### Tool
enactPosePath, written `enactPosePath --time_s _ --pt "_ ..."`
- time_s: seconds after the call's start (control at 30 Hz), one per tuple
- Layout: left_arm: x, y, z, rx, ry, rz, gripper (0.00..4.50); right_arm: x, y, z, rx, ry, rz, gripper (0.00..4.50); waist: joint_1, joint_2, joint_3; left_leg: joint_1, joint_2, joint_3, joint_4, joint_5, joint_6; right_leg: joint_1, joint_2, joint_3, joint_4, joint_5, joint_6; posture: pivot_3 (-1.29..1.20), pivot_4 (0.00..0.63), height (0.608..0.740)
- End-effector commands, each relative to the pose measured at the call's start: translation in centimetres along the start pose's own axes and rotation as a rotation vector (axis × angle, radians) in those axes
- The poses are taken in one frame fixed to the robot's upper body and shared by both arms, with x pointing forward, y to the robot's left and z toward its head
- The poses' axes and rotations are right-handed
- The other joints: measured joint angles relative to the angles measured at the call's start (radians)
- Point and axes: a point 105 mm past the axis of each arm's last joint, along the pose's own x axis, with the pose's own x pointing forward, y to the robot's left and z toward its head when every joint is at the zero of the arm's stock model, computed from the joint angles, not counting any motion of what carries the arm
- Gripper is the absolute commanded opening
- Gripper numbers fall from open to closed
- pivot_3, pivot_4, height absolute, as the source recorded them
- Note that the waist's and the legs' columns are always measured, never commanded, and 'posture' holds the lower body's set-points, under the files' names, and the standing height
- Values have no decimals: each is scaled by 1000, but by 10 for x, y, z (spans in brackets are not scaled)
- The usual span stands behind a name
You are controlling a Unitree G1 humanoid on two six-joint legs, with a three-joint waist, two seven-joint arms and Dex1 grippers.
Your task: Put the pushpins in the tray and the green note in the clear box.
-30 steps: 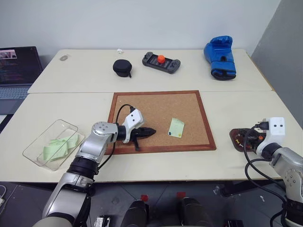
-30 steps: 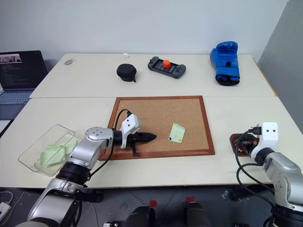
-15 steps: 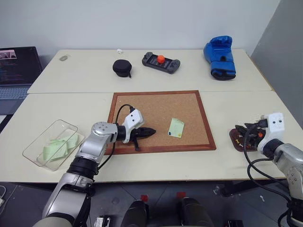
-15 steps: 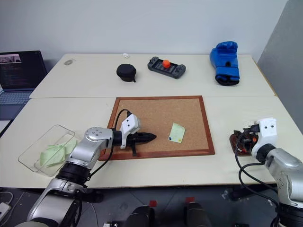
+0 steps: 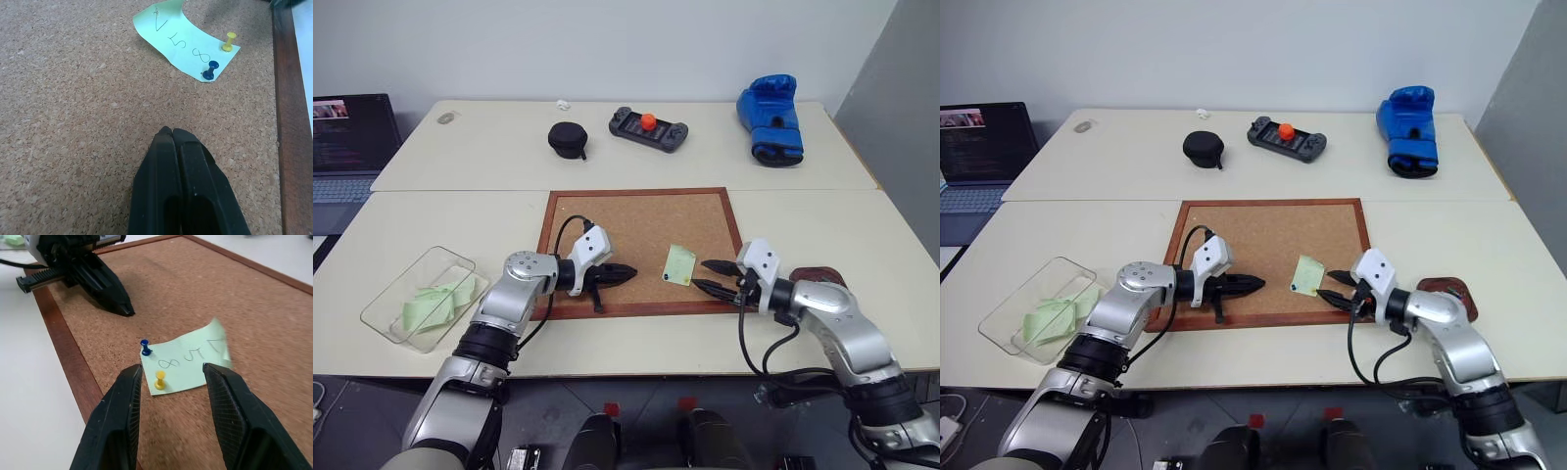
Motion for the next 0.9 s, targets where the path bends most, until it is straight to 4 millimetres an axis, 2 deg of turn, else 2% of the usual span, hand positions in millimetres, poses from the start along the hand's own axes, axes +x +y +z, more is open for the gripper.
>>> enactPosePath --time_s 0.03,0.37,0.5,0.8,0.87,0.9 --pt "1 -4 -10 -12 46 -2 0 8 -1 7 -35 -37 27 2079 0 0 0 0 0 0 0 0 0 0 0 0 0 0 0 0 150 740" --pt "-1 -4 -10 -16 48 5 0 27 12 0 -39 -38 97 2079 -1 0 0 0 0 -1 0 0 0 0 0 0 0 0 0 0 150 740" --pt "-1 -3 -9 -15 48 6 0 31 9 -6 -52 -15 84 2079 -2 0 0 0 0 -1 0 0 0 0 0 0 0 0 0 0 150 740" --pt "-2 -4 -9 -20 44 5 0 27 1 -10 -13 -23 48 2079 -2 0 0 0 0 -1 0 0 0 0 0 0 0 0 0 0 150 740" --pt "-1 -5 -9 -20 42 5 0 26 0 -9 -10 -26 46 1912 -2 0 0 0 0 -1 0 0 0 0 0 0 0 0 0 0 150 740" --pt "-1 -5 -9 -19 42 5 0 26 0 -9 -10 -26 47 1662 -2 0 0 0 0 -1 0 0 0 0 0 0 0 0 0 0 150 740"
